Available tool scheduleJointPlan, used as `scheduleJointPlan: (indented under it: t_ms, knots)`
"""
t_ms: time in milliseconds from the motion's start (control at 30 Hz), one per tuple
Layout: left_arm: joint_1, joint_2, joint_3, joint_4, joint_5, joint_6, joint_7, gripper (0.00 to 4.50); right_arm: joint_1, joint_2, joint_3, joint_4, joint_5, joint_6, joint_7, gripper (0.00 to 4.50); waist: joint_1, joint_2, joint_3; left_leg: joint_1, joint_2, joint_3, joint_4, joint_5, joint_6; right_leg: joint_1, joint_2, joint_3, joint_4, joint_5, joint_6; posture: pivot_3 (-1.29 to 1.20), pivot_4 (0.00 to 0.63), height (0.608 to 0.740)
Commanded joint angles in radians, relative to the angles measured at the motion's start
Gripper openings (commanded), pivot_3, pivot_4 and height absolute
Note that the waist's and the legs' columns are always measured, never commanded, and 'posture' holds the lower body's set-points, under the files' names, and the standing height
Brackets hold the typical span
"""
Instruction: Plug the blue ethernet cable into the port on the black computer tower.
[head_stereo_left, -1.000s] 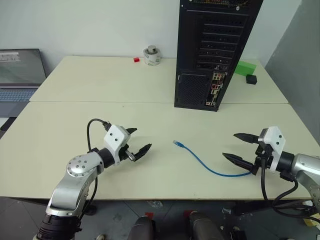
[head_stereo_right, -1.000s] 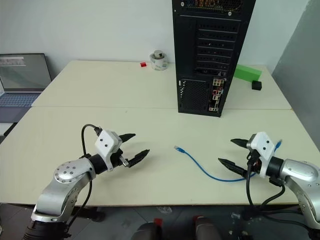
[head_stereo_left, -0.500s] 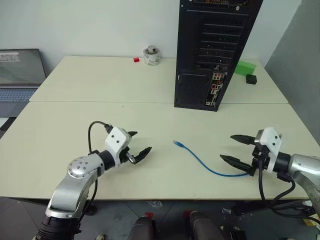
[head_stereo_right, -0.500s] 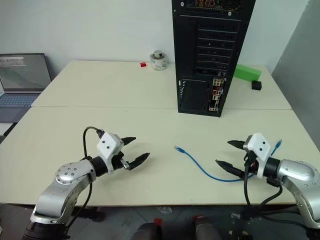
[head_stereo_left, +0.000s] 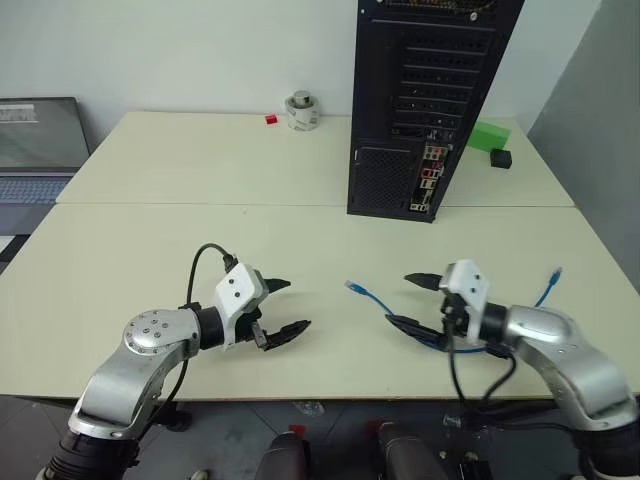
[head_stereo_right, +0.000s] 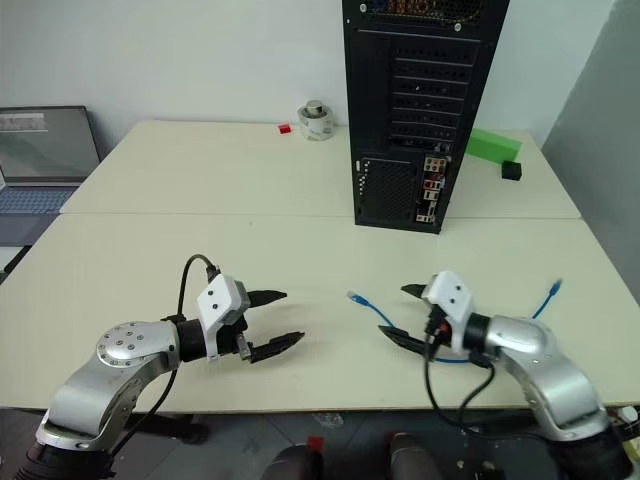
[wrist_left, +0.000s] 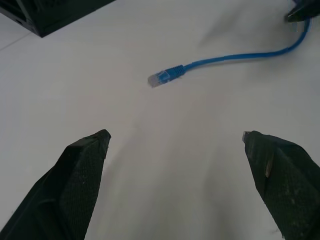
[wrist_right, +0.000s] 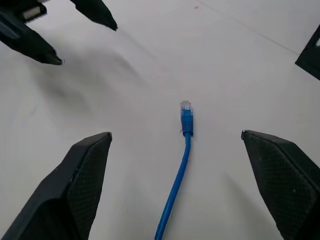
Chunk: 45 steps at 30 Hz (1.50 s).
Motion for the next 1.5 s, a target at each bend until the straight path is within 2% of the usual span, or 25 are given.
scheduleJointPlan:
  t_ms: [33, 233, 300, 333, 500, 833, 867, 1067, 1333, 1500]
  knots:
    - [-0.035, -0.006, 0.000, 0.012, 0.013, -0.032, 0.009, 4.50, -0.060, 0.073, 0.072, 0.126, -0.090, -0.077, -0.036, 4.40, 0.000, 0.000, 0.000, 0.000, 0.000, 0.000, 0.000, 0.000, 0.000, 0.000, 0.000, 0.000, 0.000, 0.000, 0.000, 0.00, 0.150, 0.740]
    - [-0.035, -0.010, 0.000, 0.022, 0.023, -0.040, 0.026, 4.50, -0.105, 0.151, 0.093, 0.275, -0.160, -0.150, -0.065, 4.40, 0.000, 0.000, 0.000, 0.000, 0.000, 0.000, 0.000, 0.000, 0.000, -0.001, -0.001, 0.000, 0.000, 0.000, -0.001, 0.00, 0.150, 0.740]
    - [-0.034, -0.011, 0.001, 0.024, 0.021, -0.036, 0.029, 4.50, -0.109, 0.164, 0.085, 0.303, -0.176, -0.161, -0.078, 4.04, 0.000, 0.000, 0.000, 0.000, 0.000, 0.000, 0.000, 0.000, 0.000, -0.001, -0.001, 0.000, 0.000, 0.000, -0.001, 0.00, 0.150, 0.740]
    - [-0.034, -0.012, 0.001, 0.025, 0.021, -0.034, 0.029, 4.50, -0.110, 0.164, 0.085, 0.310, -0.183, -0.164, -0.077, 4.02, 0.000, 0.000, 0.000, 0.000, 0.000, 0.000, 0.000, 0.000, 0.000, -0.001, -0.001, 0.000, 0.000, 0.000, -0.001, 0.00, 0.150, 0.740]
    - [-0.035, -0.020, -0.003, 0.036, 0.030, -0.040, 0.038, 4.50, -0.109, 0.165, 0.075, 0.316, -0.195, -0.153, -0.071, 2.60, 0.000, 0.000, 0.000, 0.000, 0.000, 0.000, 0.000, 0.000, 0.000, -0.001, 0.000, 0.000, 0.001, 0.000, -0.001, 0.00, 0.150, 0.740]
    - [-0.061, -0.051, -0.025, 0.073, 0.051, -0.052, 0.055, 4.50, -0.123, 0.163, 0.084, 0.318, -0.229, -0.152, -0.073, 0.23, 0.000, 0.000, 0.000, 0.000, 0.000, 0.000, 0.000, 0.000, 0.000, -0.001, -0.001, 0.000, 0.001, 0.000, -0.001, 0.00, 0.150, 0.740]
    - [-0.067, -0.055, -0.028, 0.082, 0.055, -0.056, 0.057, 4.50, -0.124, 0.163, 0.084, 0.315, -0.230, -0.151, -0.071, 0.12, 0.000, 0.000, 0.000, 0.000, 0.000, 0.000, 0.000, 0.000, 0.000, 0.000, 0.000, 0.000, 0.001, 0.000, -0.001, 0.00, 0.150, 0.740]
    - [-0.148, -0.112, -0.065, 0.199, 0.098, -0.121, 0.066, 4.50, -0.146, 0.137, 0.088, 0.261, -0.223, -0.146, -0.011, 0.04, 0.000, 0.001, 0.000, 0.000, -0.001, 0.000, 0.000, 0.000, 0.000, 0.000, -0.001, 0.000, 0.001, 0.000, -0.001, 0.00, 0.150, 0.740]
    - [-0.202, -0.105, -0.171, 0.234, 0.075, -0.178, -0.126, 4.50, -0.173, 0.016, 0.114, 0.100, -0.173, -0.110, 0.185, 0.04, -0.002, 0.000, 0.000, 0.000, -0.001, 0.000, 0.000, 0.000, 0.000, -0.001, -0.001, 0.000, 0.001, 0.000, -0.001, 0.00, 0.150, 0.740]
    - [-0.230, -0.096, -0.201, 0.255, 0.084, -0.202, -0.200, 4.50, -0.184, -0.024, 0.131, 0.061, -0.169, -0.100, 0.251, 0.04, 0.000, 0.001, 0.000, 0.000, -0.001, 0.000, 0.000, 0.000, 0.000, 0.000, 0.000, 0.000, 0.001, 0.000, -0.001, 0.00, 0.150, 0.740]
